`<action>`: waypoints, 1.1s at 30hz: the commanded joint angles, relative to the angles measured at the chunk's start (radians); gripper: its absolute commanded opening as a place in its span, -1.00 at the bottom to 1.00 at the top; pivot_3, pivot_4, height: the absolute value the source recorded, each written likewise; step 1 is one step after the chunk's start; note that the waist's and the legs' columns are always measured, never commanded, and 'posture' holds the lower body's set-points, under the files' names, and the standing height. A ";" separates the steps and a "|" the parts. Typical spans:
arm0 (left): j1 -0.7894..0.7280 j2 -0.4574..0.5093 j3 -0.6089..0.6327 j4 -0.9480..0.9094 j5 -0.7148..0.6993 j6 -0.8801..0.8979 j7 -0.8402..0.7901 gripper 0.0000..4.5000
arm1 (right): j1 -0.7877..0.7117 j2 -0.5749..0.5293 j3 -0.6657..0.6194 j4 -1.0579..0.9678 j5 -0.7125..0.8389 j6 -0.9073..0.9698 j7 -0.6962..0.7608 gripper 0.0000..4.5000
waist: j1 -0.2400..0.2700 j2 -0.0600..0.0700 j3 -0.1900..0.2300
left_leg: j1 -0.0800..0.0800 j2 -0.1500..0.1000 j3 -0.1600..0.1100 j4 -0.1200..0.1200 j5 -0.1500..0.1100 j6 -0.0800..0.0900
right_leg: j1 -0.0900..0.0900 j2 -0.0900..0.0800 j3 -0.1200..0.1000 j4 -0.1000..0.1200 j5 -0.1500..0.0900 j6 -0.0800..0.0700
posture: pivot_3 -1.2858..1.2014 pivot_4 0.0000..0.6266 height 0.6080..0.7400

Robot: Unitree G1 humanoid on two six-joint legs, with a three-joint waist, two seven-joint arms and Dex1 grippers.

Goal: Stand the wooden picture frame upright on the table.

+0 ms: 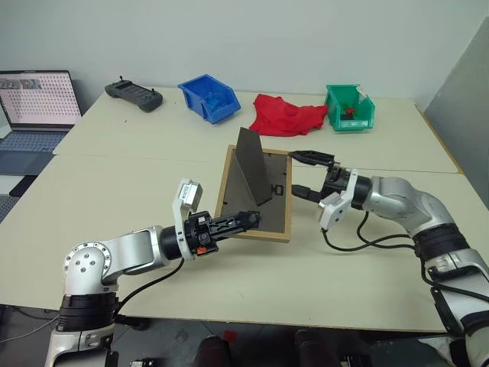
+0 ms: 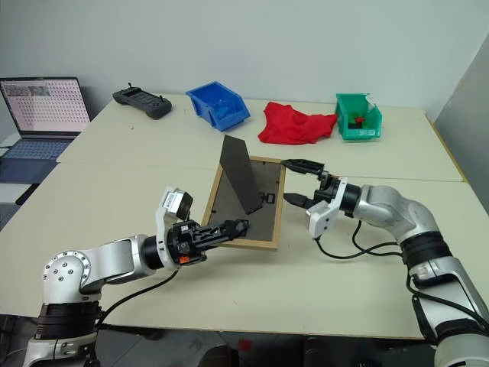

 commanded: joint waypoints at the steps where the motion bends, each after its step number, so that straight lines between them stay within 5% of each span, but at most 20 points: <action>1: -0.011 0.009 -0.009 -0.032 -0.043 -0.024 -0.041 -0.40 | -0.077 0.032 0.005 0.008 -0.098 -0.059 -0.163 0.99 | 0.001 0.000 0.000 | 0.000 0.000 0.000 0.000 0.000 -0.001 | 0.000 0.000 0.000 0.000 0.000 0.000 | 0.03 -0.52 1.00; 6: 0.005 0.019 -0.025 -0.058 -0.043 -0.040 -0.041 -0.40 | -0.112 0.051 0.048 0.059 -0.139 -0.079 -0.217 0.80 | 0.003 0.000 0.000 | 0.000 0.000 0.000 0.000 0.000 -0.002 | 0.000 0.000 0.000 0.000 0.000 0.000 | 0.03 -0.52 1.00; 15: 0.030 0.028 -0.038 -0.093 -0.043 -0.069 -0.044 -0.40 | -0.134 0.028 0.080 0.075 -0.195 -0.088 -0.313 -0.17 | 0.003 0.000 0.000 | 0.000 0.000 0.000 0.000 0.000 -0.003 | 0.001 -0.001 0.000 0.000 0.000 0.000 | 0.03 -0.52 1.00; 19: 0.039 0.025 -0.026 -0.101 -0.043 -0.121 0.003 0.06 | -0.156 0.031 0.090 0.117 -0.168 -0.091 -0.308 -0.41 | 0.003 0.000 0.000 | 0.000 0.000 0.000 0.000 0.000 -0.003 | 0.001 -0.001 0.000 0.000 0.000 0.000 | 0.03 -0.52 1.00; 24: 0.004 0.036 0.052 -0.060 -0.043 -0.195 0.049 0.51 | -0.188 0.038 0.097 0.232 -0.013 -0.122 -0.217 -0.42 | 0.003 0.000 0.000 | 0.000 0.000 0.000 0.000 0.000 -0.003 | 0.001 -0.001 0.000 0.000 0.000 0.000 | 0.03 -0.52 1.00; 28: 0.023 0.164 0.159 -0.142 0.023 -0.249 0.066 0.88 | -0.176 0.086 0.101 0.343 0.364 -0.024 0.140 -0.42 | -0.001 -0.003 0.002 | 0.001 0.001 0.000 0.000 0.000 -0.003 | 0.001 0.000 0.000 0.000 0.000 0.000 | 0.03 -0.52 1.00; 31: 0.073 0.278 0.250 -0.285 0.261 -0.300 0.063 1.00 | -0.147 0.198 -0.013 0.319 0.740 0.403 0.590 -0.42 | -0.020 -0.005 0.004 | 0.001 0.002 -0.001 0.000 0.000 -0.002 | 0.002 0.001 0.000 0.000 0.000 0.000 | 0.03 -0.52 1.00; 33: 0.102 0.321 0.243 -0.391 0.395 -0.329 0.070 1.00 | -0.160 0.249 -0.076 0.314 0.868 0.637 0.749 -0.42 | -0.018 -0.001 0.007 | 0.002 0.002 -0.001 0.000 0.000 -0.002 | 0.002 0.001 0.000 0.000 0.000 -0.001 | 0.03 -0.52 1.00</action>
